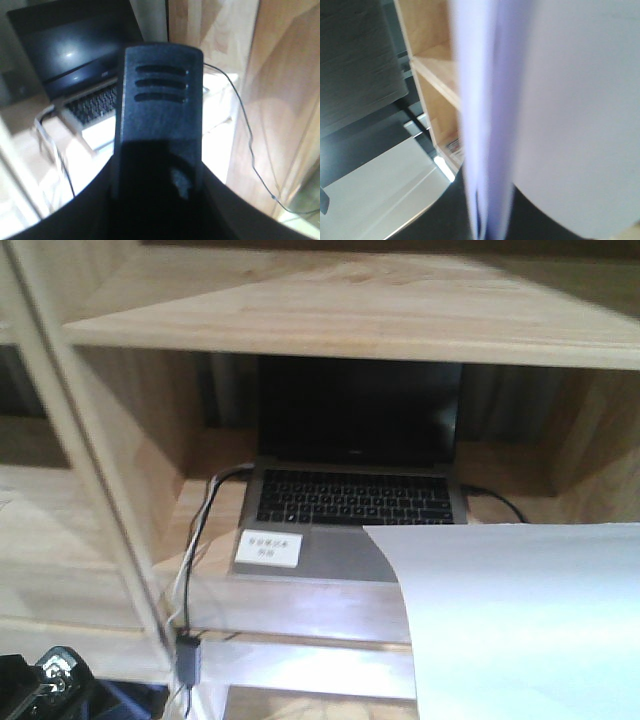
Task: Grab stapler and paper to desk for stapling
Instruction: 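Drive the base away from the shelf holding stapler and paper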
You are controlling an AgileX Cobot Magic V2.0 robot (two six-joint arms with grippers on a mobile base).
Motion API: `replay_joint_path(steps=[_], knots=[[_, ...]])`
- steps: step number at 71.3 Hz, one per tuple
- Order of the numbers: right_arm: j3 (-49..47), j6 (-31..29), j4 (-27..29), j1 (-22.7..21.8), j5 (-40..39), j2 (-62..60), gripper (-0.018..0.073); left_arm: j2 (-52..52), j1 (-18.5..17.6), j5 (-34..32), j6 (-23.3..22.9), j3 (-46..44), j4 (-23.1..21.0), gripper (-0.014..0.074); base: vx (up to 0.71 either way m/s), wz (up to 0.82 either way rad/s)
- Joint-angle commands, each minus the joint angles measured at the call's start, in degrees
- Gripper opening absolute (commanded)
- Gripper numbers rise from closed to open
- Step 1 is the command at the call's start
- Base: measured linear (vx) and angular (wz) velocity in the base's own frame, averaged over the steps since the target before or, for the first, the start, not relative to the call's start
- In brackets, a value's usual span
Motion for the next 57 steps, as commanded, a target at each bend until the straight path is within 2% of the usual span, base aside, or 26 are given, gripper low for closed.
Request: replay_joint_path(steps=[1, 57], knots=[[0.25, -0.43, 0.19, 0.09, -2.53, 0.85, -0.0003, 0.83, -0.19, -5.83, -0.45, -1.80, -1.99, -0.0006, -0.21, 0.17], [0.25, -0.43, 0.19, 0.09, -2.64, 0.85, -0.0003, 0.83, -0.19, -5.83, -0.45, -1.80, -1.99, -0.0006, -0.20, 0.08]])
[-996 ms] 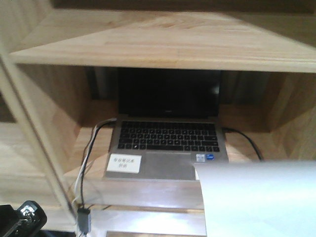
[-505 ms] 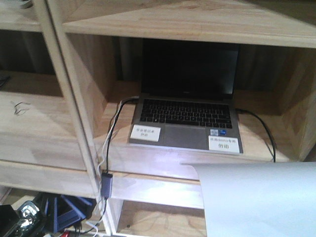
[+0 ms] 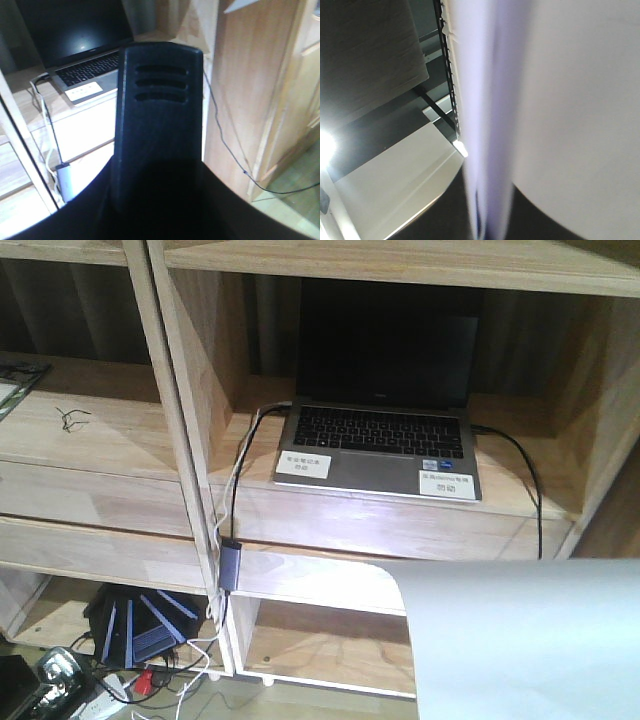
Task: Grab stapler and paper to desk for stapling
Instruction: 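Drive the base away from the shelf holding stapler and paper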
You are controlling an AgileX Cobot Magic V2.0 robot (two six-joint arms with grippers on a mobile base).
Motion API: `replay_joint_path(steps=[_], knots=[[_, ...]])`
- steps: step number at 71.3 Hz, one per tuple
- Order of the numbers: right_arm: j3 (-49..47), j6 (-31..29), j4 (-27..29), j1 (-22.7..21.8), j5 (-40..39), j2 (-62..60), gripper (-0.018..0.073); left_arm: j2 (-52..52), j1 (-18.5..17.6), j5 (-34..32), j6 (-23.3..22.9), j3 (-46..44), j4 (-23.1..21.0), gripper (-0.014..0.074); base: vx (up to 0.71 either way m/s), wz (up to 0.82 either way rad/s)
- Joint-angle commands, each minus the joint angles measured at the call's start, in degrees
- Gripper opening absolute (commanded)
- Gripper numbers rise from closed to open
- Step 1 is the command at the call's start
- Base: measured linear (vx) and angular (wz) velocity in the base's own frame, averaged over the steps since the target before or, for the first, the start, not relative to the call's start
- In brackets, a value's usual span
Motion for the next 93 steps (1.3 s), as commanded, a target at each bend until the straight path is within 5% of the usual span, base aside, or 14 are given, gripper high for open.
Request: replay_joint_path(steps=[1, 39, 93], knots=[[0.25, -0.43, 0.19, 0.09, -2.64, 0.85, -0.0003, 0.83, -0.19, -5.83, -0.45, -1.80, -1.99, -0.0006, -0.12, -0.05], [0.25, -0.43, 0.12, 0.09, -2.65, 0.85, -0.0003, 0.83, -0.19, -5.83, -0.45, -1.80, -1.99, -0.0006, -0.05, 0.10], [0.25, -0.43, 0.18, 0.09, -2.59, 0.85, -0.0003, 0.83, -0.19, -5.83, -0.45, -1.80, -1.99, -0.0006, -0.05, 0.51]])
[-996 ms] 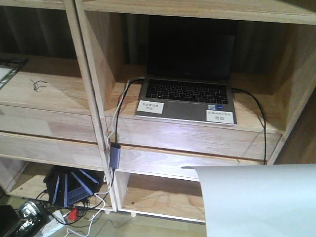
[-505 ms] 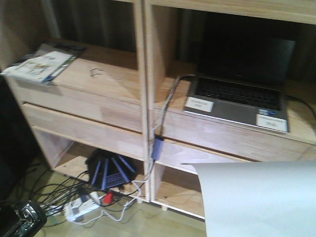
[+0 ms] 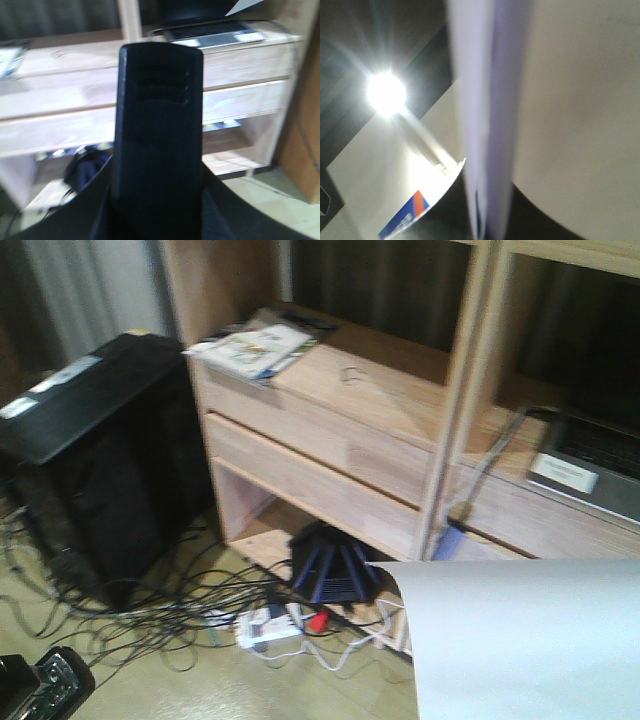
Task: Grab stapler and paper to desk for stapling
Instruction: 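Drive the base away from the shelf holding stapler and paper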
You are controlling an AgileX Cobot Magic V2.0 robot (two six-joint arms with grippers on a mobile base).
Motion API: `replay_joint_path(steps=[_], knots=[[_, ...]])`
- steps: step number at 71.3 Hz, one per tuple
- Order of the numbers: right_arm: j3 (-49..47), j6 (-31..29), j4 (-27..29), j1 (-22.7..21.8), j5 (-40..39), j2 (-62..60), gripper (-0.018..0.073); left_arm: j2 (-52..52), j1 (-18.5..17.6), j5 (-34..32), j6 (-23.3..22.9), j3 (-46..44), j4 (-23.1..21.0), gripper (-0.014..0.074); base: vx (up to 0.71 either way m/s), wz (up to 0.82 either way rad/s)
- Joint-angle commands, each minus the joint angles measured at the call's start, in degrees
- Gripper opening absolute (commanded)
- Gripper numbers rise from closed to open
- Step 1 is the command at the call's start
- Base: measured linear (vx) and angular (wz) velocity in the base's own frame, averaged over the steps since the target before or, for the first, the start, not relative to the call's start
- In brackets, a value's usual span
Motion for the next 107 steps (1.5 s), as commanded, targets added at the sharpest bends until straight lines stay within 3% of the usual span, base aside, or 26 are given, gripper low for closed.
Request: replay_joint_path(steps=[1, 107], knots=[[0.25, -0.43, 0.18, 0.09, -2.59, 0.85, -0.0003, 0.83, -0.19, -5.83, -0.45, -1.80, -1.99, -0.0006, -0.02, 0.51], [0.25, -0.43, 0.18, 0.16, -2.59, 0.85, -0.0003, 0.83, -0.19, -5.83, -0.45, -1.80, -2.04, -0.0006, 0.04, 0.52]])
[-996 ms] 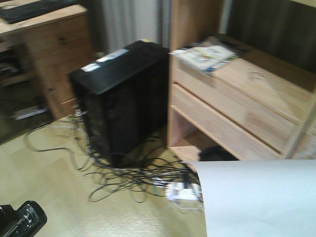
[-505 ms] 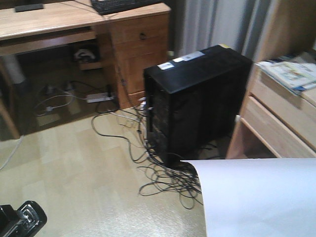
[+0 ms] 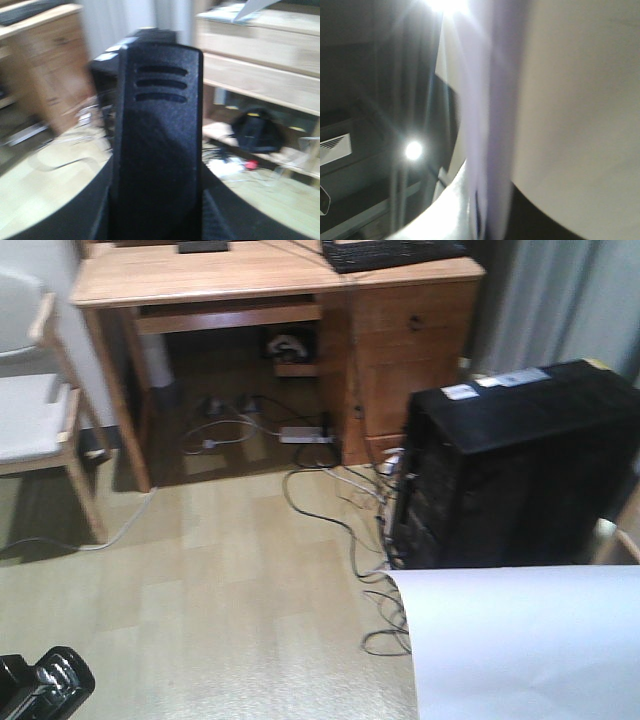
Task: Grab stapler and paper to desk for stapling
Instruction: 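Drive the base away from the shelf holding stapler and paper, then drive the base toward the wooden desk with the monitor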
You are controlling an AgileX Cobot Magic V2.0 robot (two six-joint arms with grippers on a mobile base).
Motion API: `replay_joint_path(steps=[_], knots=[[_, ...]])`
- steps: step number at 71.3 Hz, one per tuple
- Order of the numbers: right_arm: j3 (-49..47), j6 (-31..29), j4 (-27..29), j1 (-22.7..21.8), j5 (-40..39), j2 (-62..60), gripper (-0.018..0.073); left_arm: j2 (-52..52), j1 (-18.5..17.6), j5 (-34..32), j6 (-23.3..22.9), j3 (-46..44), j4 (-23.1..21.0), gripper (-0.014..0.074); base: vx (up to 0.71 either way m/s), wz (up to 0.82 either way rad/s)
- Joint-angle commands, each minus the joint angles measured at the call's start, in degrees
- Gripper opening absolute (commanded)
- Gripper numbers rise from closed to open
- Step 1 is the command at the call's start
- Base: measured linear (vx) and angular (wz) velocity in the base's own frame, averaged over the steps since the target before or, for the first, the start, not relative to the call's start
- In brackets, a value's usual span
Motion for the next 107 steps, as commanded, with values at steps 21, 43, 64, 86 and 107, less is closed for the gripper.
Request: replay_joint_path(steps=[21, 43, 64, 86, 107], knots=[[0.25, -0.43, 0.18, 0.16, -2.59, 0.85, -0.0003, 0.83, -0.19, -5.83, -0.45, -1.80, -2.04, -0.0006, 0.10, 0.35], [0.25, -0.43, 0.18, 0.16, -2.59, 0.85, -0.0003, 0.83, -0.19, -5.83, -0.45, -1.80, -2.04, -0.0006, 0.11, 0.13], [0.25, -0.43, 0.18, 0.16, -2.59, 0.85, -0.0003, 0.83, -0.19, -5.83, -0.45, -1.80, -2.04, -0.0006, 0.12, 0.02], [0.25, -0.43, 0.18, 0.16, -2.59, 0.85, -0.0003, 0.83, -0.19, -5.83, -0.45, -1.80, -2.04, -0.0006, 0.14, 0.00], [0.25, -0.43, 0.18, 0.16, -2.59, 0.85, -0.0003, 0.83, -0.19, -5.83, -0.45, -1.80, -2.04, -0.0006, 0.17, -0.02]])
